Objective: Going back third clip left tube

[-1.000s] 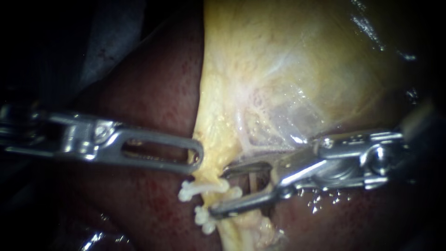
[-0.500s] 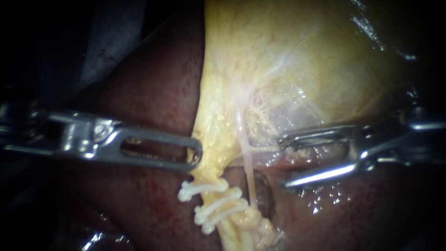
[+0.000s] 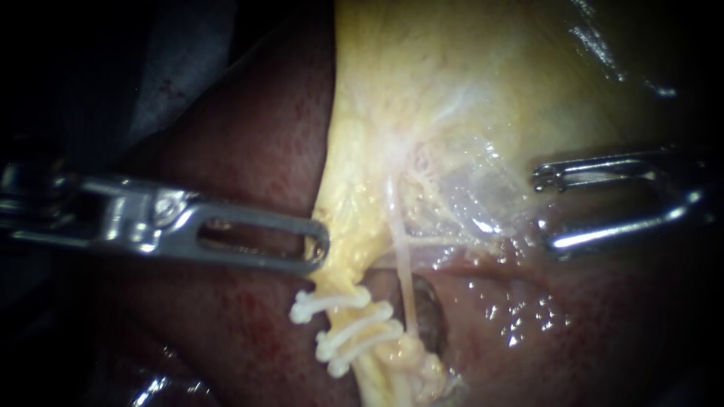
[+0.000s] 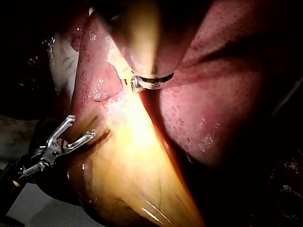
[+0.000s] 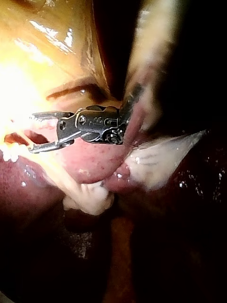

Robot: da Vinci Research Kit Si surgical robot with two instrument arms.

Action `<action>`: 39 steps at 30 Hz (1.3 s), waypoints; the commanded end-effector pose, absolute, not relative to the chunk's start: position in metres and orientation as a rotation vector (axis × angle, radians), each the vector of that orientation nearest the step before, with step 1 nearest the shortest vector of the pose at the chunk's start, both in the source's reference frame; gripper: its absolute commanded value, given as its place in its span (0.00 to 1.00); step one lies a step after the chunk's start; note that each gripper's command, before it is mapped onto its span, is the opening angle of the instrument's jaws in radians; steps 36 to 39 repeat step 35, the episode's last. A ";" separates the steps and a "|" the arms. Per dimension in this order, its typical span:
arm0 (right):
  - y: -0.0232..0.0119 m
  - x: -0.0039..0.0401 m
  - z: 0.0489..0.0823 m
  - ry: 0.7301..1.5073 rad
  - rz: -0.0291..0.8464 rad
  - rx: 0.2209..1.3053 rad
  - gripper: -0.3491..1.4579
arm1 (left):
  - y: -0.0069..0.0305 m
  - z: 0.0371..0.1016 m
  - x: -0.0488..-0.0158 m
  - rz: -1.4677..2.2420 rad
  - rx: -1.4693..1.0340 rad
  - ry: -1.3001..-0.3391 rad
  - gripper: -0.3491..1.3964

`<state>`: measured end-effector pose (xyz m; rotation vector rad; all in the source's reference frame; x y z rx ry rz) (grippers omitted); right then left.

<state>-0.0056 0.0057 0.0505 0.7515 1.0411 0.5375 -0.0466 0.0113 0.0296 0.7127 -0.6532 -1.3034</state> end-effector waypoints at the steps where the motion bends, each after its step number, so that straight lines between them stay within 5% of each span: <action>1: 0.0056 -0.0055 0.0504 1.041 0.538 0.752 0.48 | 0.0114 0.0299 -0.0467 -1.303 0.711 -0.653 0.00; 17: 0.0052 -0.0055 0.0502 1.041 0.538 0.752 0.48 | 0.0112 0.0348 -0.0520 -1.301 0.709 -0.651 0.00; 39: 0.0051 -0.0055 0.0501 1.041 0.538 0.752 0.48 | 0.0112 0.0348 -0.0522 -1.302 0.708 -0.651 0.00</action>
